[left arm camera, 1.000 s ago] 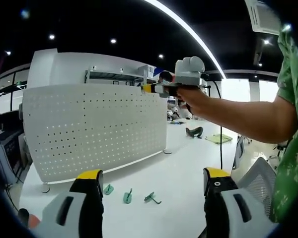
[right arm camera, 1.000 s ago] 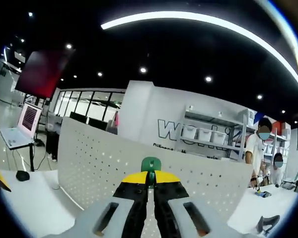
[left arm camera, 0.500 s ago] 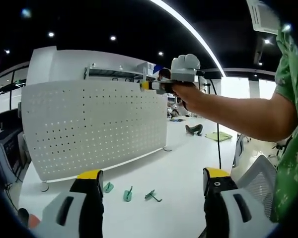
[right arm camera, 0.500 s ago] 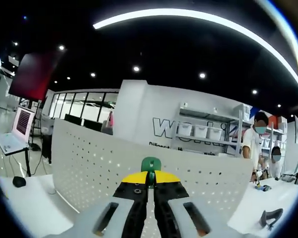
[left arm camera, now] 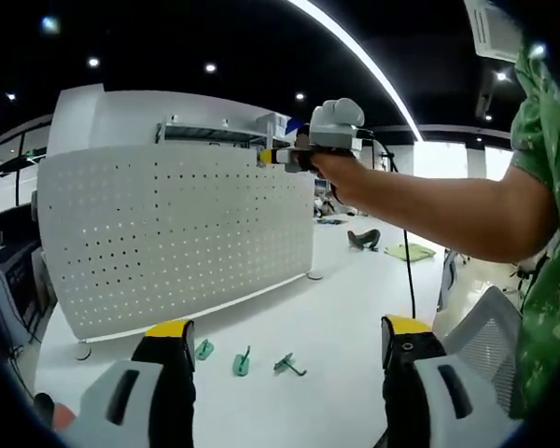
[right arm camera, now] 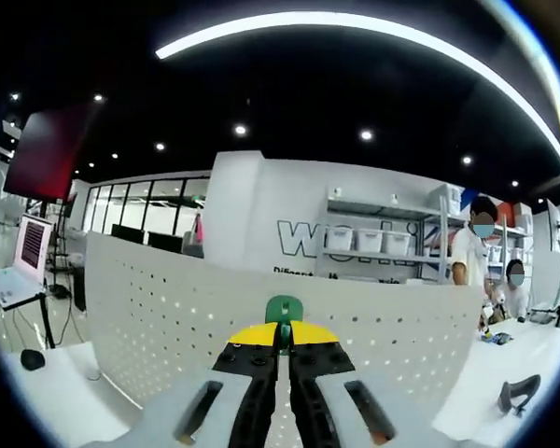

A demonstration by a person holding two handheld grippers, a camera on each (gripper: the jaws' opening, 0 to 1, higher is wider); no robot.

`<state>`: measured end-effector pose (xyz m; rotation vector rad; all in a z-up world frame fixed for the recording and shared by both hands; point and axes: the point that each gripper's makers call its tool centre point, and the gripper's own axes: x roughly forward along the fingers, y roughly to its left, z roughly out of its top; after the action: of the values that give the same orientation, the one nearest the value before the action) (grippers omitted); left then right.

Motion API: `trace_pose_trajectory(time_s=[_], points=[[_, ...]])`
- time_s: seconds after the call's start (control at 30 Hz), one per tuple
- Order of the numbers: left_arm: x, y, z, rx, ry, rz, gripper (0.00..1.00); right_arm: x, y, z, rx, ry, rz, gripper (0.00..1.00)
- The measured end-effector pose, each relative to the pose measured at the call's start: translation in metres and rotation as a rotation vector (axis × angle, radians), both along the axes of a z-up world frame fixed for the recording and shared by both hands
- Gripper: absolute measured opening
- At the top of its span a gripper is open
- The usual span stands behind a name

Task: Insert the hook assembly into the mounting plate slot until the hook locks in place.

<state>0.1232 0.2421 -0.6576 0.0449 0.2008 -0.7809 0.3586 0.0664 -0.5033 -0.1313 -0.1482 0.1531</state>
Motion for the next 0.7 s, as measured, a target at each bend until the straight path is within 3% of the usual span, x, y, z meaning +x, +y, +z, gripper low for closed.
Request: trace_pose_trajectory(time_s=[0.7], points=[[0.012,-0.001,-0.009,0.006,0.027,-0.002,0.84,0.028,-0.005,-0.002,0.008,0.005,-0.022,0.02]])
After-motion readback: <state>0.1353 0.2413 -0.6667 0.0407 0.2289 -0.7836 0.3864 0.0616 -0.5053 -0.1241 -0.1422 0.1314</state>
